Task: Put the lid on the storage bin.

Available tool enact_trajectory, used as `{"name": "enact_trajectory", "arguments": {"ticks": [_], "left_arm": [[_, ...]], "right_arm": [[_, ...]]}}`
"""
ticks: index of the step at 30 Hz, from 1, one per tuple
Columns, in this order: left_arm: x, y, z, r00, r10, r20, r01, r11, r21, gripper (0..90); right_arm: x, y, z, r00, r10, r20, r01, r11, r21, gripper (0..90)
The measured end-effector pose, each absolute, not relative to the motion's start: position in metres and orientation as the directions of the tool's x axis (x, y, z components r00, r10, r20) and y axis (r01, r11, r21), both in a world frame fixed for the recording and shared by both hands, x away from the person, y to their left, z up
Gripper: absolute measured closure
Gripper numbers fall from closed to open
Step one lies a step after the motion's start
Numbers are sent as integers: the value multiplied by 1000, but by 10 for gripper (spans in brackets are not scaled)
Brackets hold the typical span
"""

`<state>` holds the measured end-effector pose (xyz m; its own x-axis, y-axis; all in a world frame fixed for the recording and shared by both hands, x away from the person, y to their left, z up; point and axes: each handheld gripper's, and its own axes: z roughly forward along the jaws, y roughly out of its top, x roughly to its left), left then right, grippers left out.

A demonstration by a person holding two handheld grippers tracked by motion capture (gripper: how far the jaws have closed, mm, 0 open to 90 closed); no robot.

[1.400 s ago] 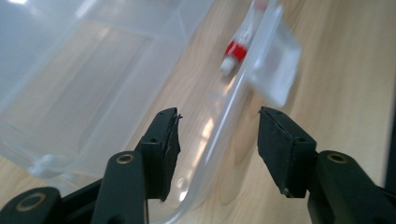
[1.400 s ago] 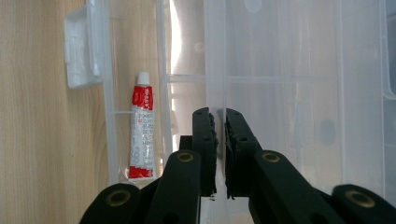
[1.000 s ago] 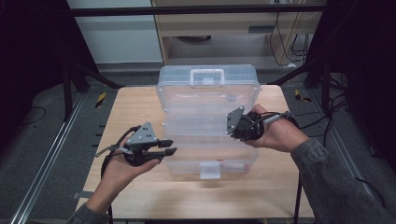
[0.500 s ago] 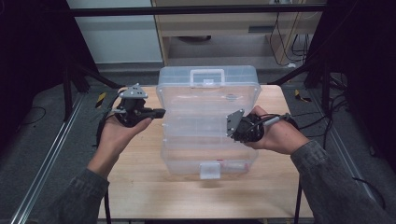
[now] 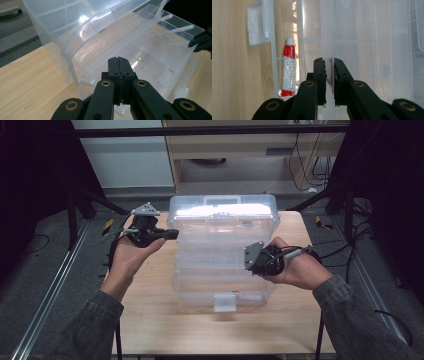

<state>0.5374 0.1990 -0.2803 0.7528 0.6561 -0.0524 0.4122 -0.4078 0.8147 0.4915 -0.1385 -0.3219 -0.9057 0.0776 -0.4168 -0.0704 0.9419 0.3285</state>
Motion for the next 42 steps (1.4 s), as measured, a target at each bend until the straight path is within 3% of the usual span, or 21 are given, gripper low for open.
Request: {"name": "enact_trajectory", "arguments": {"ticks": [24,26,27,28,30,31,32,36,42], "left_arm": [[518,210,-302,757,643,-115,442,-375,814,897],[514,210,-304,758,641,-116,443,-376,814,896],[511,210,-306,761,640,-104,436,-387,812,896],[509,210,-307,763,639,-104,436,-389,812,896],[509,210,-309,775,625,-94,414,-391,822,896],[504,211,-312,767,633,-107,435,-391,811,896],[504,211,-312,767,633,-107,435,-391,811,897],[499,213,-320,774,618,-135,446,-381,810,896],[489,213,-331,778,615,-130,444,-392,806,896]], "right_arm": [[477,-142,-335,-906,79,-416,-68,942,328,806],[474,-144,-337,-905,99,-414,-55,937,344,740],[471,-145,-338,-902,126,-413,-35,932,360,625],[469,-147,-339,-897,145,-417,-23,928,372,567],[467,-149,-339,-891,167,-422,-10,922,387,528],[461,-154,-341,-880,203,-430,6,909,416,455],[461,-154,-341,-880,203,-430,6,909,416,455],[445,-171,-346,-853,285,-436,43,873,486,318],[428,-189,-345,-825,346,-447,65,844,533,276]]}}
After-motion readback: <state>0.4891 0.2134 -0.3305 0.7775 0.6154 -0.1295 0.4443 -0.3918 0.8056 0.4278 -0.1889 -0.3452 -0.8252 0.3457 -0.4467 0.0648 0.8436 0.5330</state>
